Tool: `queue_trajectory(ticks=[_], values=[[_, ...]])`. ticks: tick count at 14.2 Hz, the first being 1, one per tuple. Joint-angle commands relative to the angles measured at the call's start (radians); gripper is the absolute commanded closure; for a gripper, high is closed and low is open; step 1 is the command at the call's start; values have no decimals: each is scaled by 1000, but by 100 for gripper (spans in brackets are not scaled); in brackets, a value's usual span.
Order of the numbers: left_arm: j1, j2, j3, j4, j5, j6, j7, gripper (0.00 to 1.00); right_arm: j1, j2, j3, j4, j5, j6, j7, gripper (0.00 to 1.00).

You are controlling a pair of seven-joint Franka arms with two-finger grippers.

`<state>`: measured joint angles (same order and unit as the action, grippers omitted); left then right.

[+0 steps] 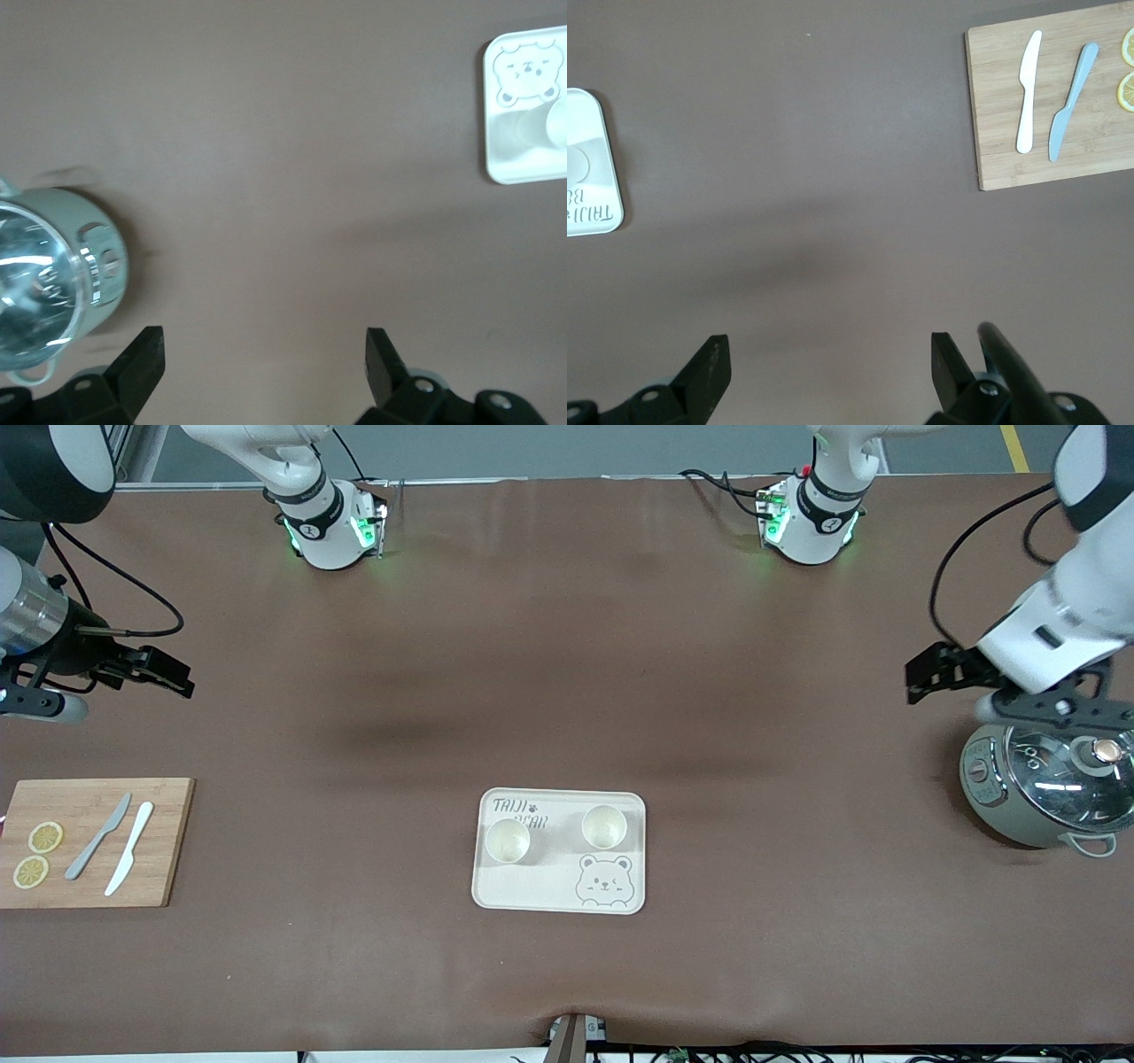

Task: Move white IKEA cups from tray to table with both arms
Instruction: 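Move the left gripper from the pot toward the cups on the tray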

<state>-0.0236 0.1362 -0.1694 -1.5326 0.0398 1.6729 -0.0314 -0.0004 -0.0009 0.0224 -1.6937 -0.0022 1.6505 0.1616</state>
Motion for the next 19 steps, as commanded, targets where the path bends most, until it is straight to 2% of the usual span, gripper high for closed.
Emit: queue_trajectory(ticks=[1,6,11,12,16,17,19], values=[[-62,118,-2,89,-3,27,-56,0,5,-28,1,-24,-13,11,4,0],[-182,250,-1,156,0,149,-200,0,5,-28,1,-24,-13,9,4,0],[-306,400,31,278,5,176,-307,0,5,-28,1,-24,-13,9,4,0],[-346,420,60,284,9,195,-321,0,5,-28,1,-24,-13,9,4,0],[-550,500,252,289,19,248,-344,0,5,-27,1,-24,-13,11,4,0],[-577,516,274,289,17,263,-361,0,5,-27,1,-24,-13,11,4,0],[-588,534,274,289,17,324,-403,0,5,-27,1,-24,-13,11,4,0]])
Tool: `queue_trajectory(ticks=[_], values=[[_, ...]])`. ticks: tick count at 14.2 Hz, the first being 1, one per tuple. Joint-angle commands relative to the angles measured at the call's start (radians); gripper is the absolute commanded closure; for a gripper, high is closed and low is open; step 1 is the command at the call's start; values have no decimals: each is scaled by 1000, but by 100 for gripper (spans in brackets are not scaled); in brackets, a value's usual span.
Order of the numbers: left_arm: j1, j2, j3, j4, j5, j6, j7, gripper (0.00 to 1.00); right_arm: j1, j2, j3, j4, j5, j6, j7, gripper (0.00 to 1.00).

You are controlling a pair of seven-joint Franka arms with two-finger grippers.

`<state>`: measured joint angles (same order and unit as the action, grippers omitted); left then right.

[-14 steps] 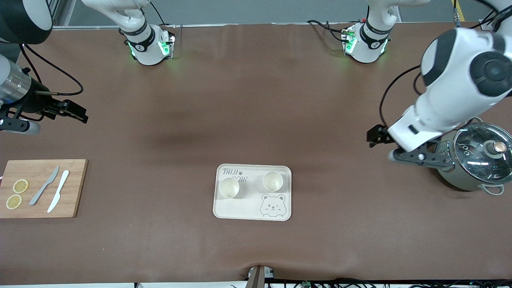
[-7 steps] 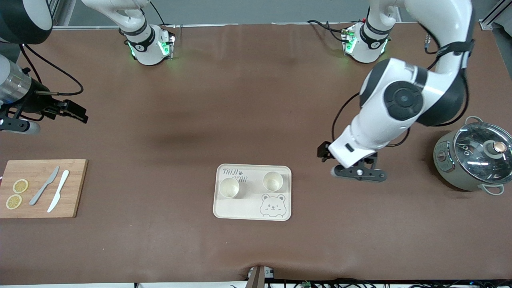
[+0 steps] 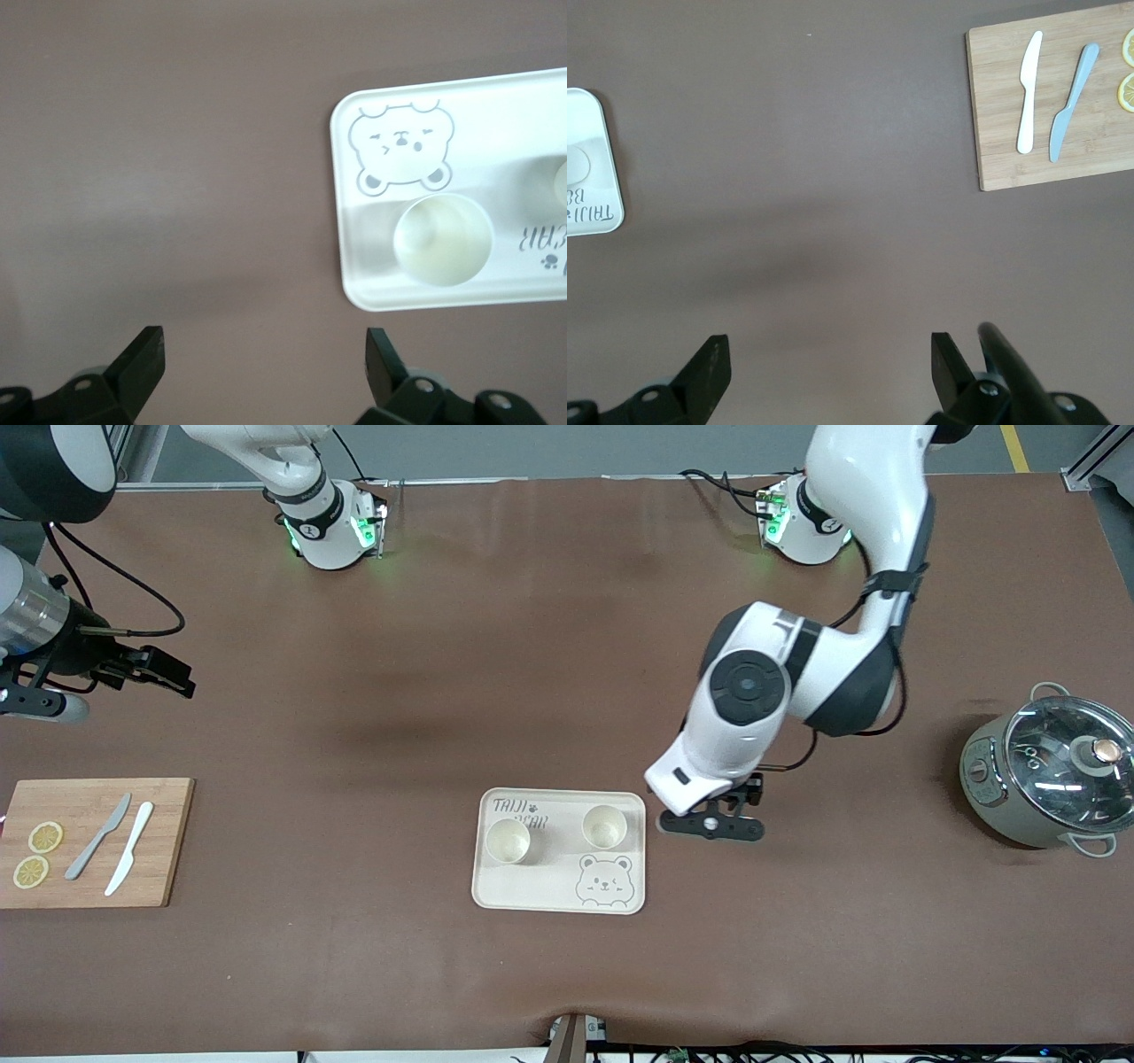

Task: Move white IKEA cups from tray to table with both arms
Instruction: 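Move the left gripper from the pot toward the cups on the tray, then lower the left gripper around the nearer white cup and close it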

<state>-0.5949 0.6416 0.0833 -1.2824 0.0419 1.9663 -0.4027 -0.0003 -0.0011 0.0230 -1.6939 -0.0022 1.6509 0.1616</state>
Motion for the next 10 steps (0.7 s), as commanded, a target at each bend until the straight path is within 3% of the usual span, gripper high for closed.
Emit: queue_trajectory(ticks=[1,10], values=[[-17,42,18,38,13,54,-38,0,5,-27,0,-24,-13,10,4,0],[-31,161,9,38,-16,241,-41,0,5,-25,0,-24,-13,12,4,0]])
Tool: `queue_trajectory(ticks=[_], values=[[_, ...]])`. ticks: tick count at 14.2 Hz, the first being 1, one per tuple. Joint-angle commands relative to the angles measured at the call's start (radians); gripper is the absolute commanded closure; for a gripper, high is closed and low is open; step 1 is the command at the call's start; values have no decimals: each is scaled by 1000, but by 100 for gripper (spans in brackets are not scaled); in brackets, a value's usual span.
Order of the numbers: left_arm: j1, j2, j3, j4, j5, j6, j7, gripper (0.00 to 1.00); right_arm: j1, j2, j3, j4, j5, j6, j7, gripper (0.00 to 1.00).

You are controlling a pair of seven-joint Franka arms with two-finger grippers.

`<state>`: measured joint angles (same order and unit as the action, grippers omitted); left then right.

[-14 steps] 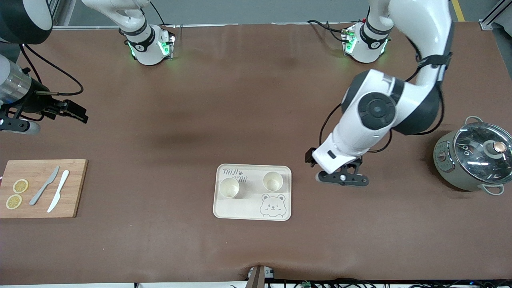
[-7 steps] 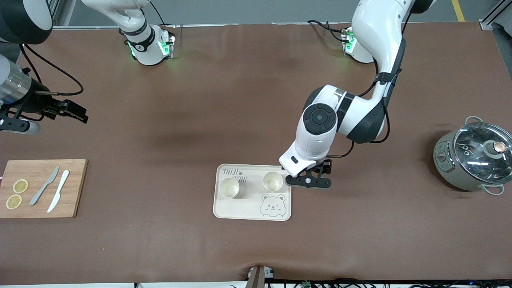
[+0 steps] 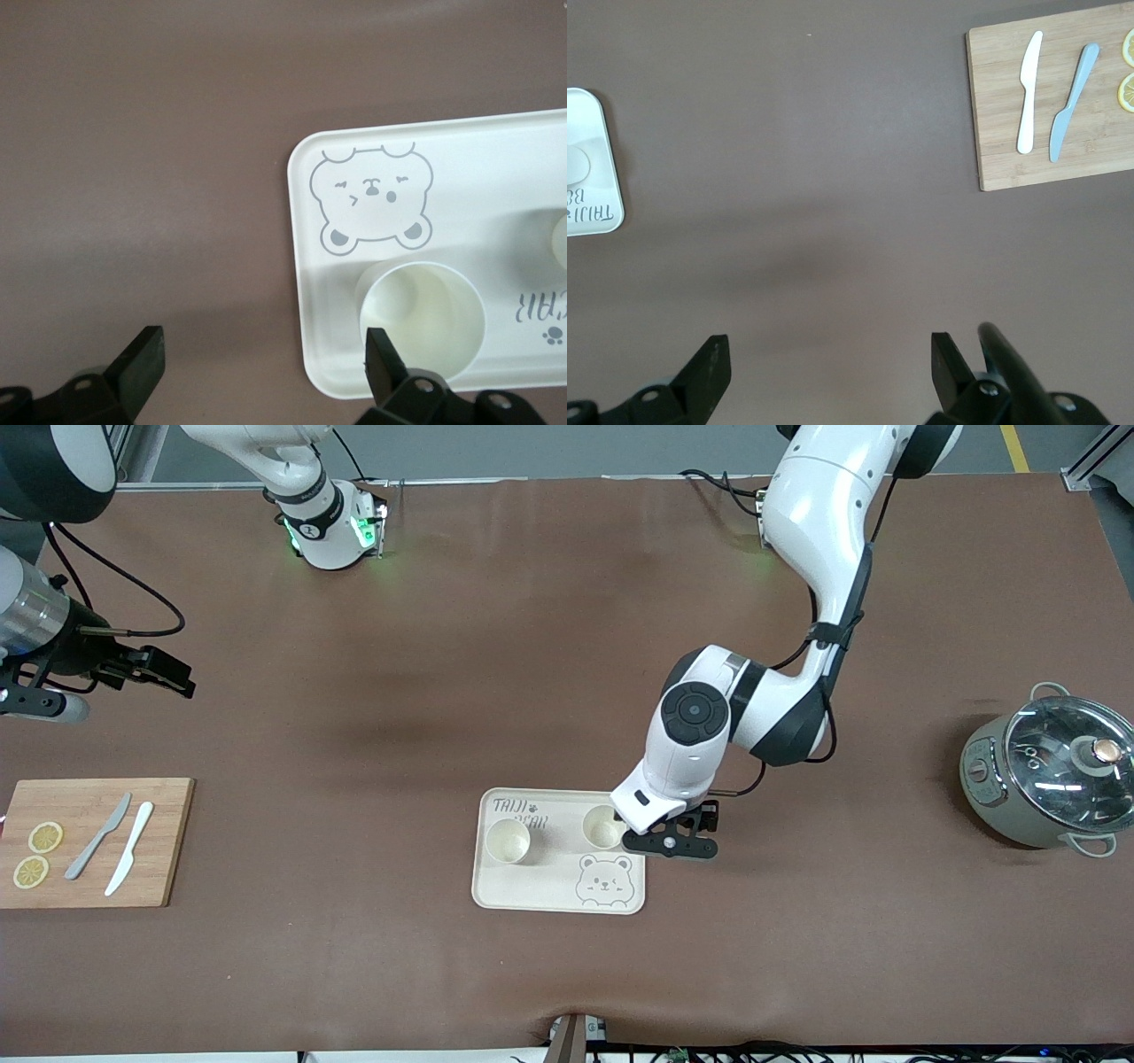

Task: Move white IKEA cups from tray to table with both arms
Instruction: 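Lower the left gripper around the nearer white cup and close it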

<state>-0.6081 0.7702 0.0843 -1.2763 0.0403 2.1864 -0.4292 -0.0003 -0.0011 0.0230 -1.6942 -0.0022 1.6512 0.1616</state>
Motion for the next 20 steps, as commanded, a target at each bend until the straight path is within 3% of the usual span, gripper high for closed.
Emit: queue_trajectory(ticks=[1,5,20], values=[[-21,43,8,32,-14,36,-22,0,5,-25,0,-25,-13,12,4,0],[-33,76,5,32,-16,90,-34,0,5,-25,0,-25,-13,10,4,0],[-33,144,-12,54,-77,99,-32,0,5,-25,0,-24,-13,10,4,0]])
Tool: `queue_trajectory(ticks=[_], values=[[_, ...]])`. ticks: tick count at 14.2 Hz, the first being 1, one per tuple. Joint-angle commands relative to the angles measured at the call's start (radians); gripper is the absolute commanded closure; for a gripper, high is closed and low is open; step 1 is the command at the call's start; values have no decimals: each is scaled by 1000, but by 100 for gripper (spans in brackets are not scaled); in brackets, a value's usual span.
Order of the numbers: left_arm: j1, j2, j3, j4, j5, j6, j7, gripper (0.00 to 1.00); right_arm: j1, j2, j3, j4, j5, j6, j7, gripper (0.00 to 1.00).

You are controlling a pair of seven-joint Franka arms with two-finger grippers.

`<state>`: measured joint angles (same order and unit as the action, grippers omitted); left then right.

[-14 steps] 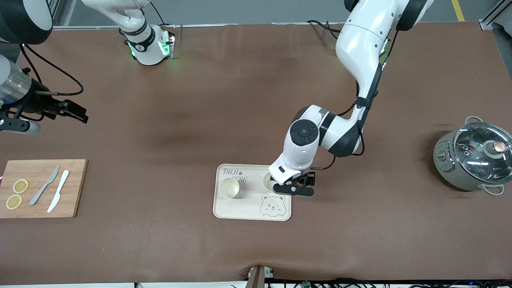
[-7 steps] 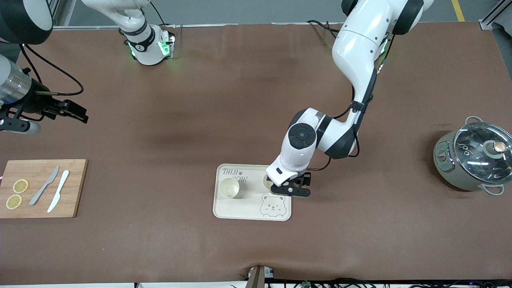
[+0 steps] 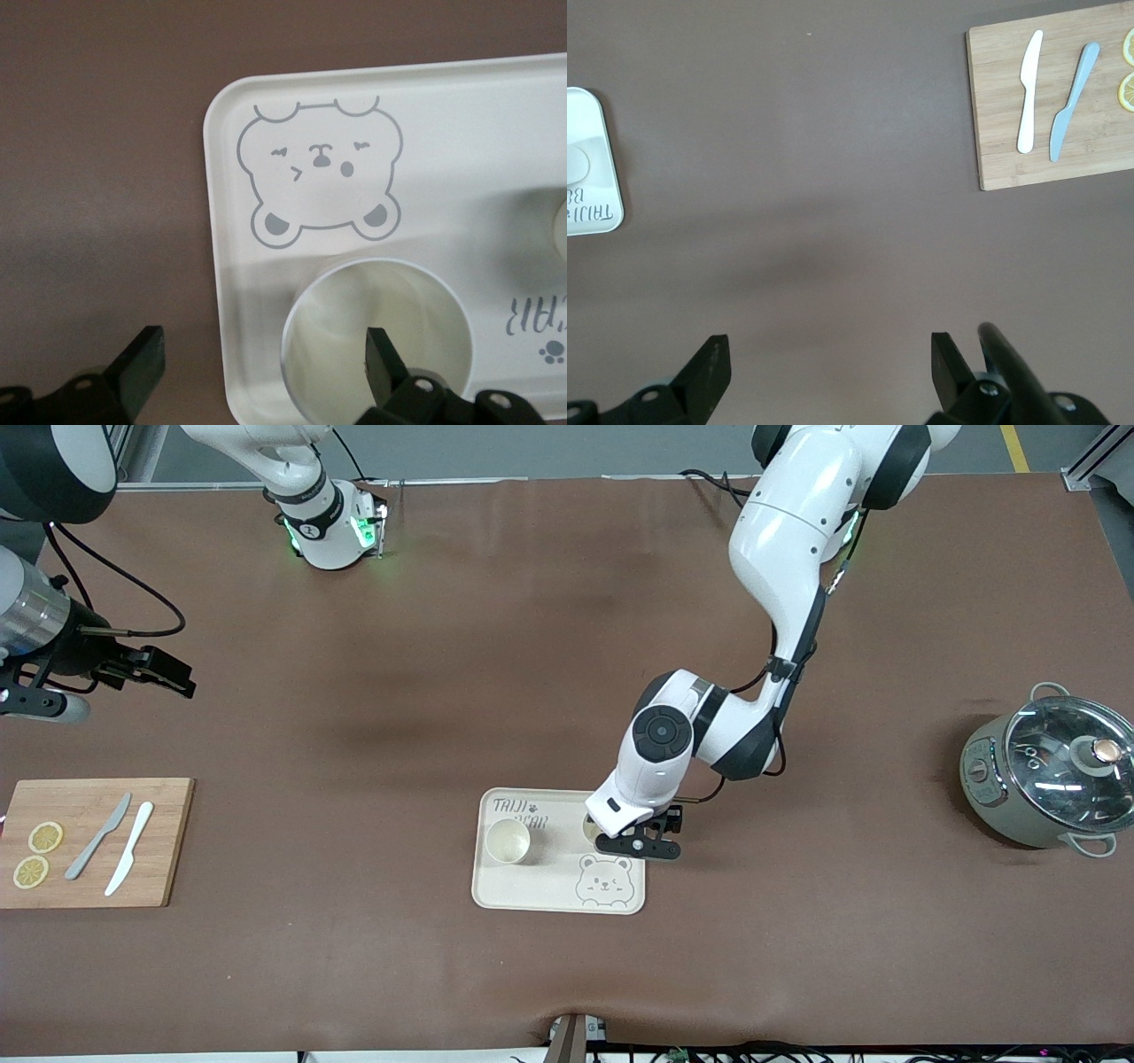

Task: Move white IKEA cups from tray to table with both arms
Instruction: 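Lower the left gripper around the nearer white cup and close it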

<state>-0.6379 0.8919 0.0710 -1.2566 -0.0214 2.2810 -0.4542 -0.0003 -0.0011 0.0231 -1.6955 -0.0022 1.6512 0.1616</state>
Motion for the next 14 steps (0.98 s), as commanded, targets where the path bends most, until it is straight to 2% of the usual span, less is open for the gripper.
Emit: queue_trajectory(ticks=[1,14], values=[[-3,24,3,34,-15,6,-6,0,5,-25,0,-24,-13,10,4,0],[-5,44,-10,34,-15,51,-7,0,5,-23,0,-24,-13,12,4,0]])
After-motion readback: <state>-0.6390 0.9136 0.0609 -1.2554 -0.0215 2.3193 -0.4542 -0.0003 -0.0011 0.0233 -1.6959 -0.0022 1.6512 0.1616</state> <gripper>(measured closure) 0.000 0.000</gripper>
